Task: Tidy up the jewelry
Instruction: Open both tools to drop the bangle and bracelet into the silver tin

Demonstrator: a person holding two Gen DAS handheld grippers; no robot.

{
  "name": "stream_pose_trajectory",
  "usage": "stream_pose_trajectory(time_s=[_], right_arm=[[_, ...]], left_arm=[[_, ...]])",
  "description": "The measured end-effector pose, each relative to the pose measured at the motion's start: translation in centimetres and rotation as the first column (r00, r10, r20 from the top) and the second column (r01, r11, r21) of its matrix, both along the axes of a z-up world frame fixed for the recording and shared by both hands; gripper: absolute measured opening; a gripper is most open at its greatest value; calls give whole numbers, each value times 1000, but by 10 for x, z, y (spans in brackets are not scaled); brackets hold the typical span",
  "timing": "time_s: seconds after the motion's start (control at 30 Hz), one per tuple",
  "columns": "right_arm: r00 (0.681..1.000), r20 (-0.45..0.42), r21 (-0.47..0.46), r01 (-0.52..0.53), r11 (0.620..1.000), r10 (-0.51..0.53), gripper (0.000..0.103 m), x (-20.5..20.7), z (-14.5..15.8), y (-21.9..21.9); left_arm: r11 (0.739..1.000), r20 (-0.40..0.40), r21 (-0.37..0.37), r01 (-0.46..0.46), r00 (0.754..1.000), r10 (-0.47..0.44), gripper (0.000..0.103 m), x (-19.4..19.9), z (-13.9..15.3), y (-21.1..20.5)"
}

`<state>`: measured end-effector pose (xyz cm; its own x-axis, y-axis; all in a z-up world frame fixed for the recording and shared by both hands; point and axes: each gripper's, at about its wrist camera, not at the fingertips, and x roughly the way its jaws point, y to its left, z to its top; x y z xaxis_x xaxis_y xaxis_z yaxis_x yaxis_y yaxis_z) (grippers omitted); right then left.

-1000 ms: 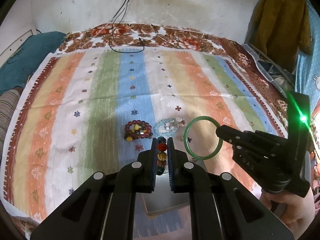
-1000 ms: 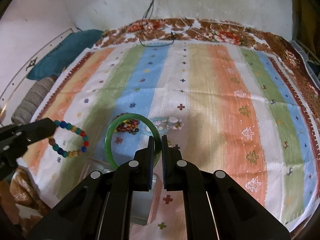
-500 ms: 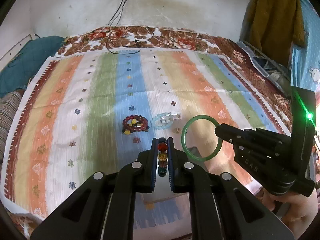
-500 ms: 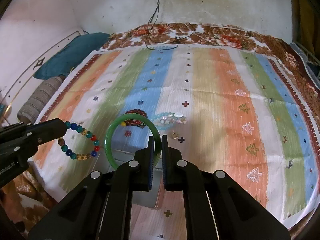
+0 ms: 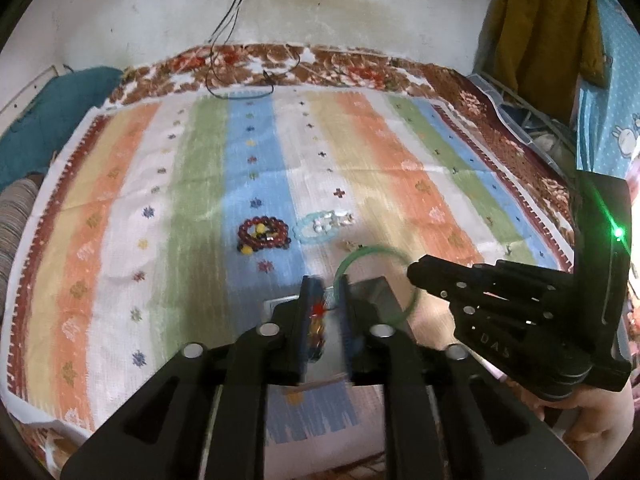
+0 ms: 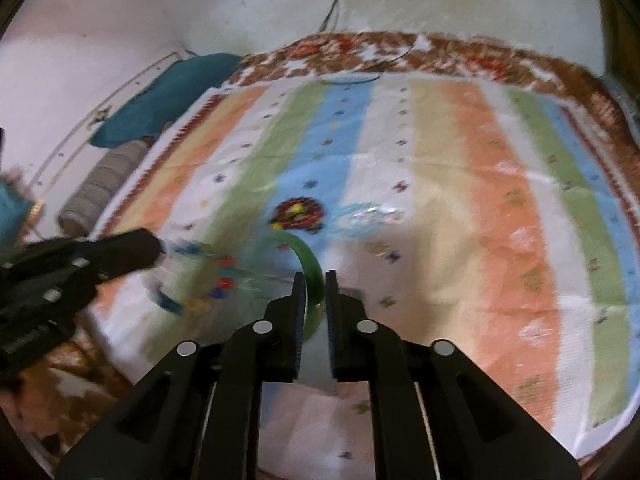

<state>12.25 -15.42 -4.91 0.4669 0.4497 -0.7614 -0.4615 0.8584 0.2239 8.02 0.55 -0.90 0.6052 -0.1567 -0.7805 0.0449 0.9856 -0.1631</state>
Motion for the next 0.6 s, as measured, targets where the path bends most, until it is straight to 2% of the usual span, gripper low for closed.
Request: stream_pose_trajectory(time_s=[0.03, 0.1, 0.27, 0.33, 0.47, 0.53, 0.6], right_arm=[[1000, 4, -3, 7, 1000, -7, 31, 0, 0, 0], [1000, 9, -10, 25, 1000, -24, 45, 2, 1, -1], [999, -2, -43, 53, 998, -53, 46, 11, -3, -5], [998, 0, -52, 64, 997, -64, 50, 15, -4, -6], [997, 12, -93, 83, 992, -83, 54, 22, -5, -4], [996, 12, -105, 89, 990, -88, 54, 27, -6, -4], [996, 7, -108, 94, 990, -94, 56, 32, -8, -4]], left_arm=[[1000, 4, 9, -7, 1000, 7, 26, 0, 1, 0], [1000, 9, 24, -17, 1000, 17, 30, 0, 1, 2], [998, 0, 6, -69, 998, 69, 41, 4, 0, 16], [996, -3, 5, -86, 996, 86, 46, 7, -1, 22], [995, -13, -3, -104, 994, 104, 48, 13, -3, 30], [993, -18, 7, -122, 992, 122, 55, 17, -4, 35], [991, -24, 17, -134, 991, 135, 57, 22, -5, 37]])
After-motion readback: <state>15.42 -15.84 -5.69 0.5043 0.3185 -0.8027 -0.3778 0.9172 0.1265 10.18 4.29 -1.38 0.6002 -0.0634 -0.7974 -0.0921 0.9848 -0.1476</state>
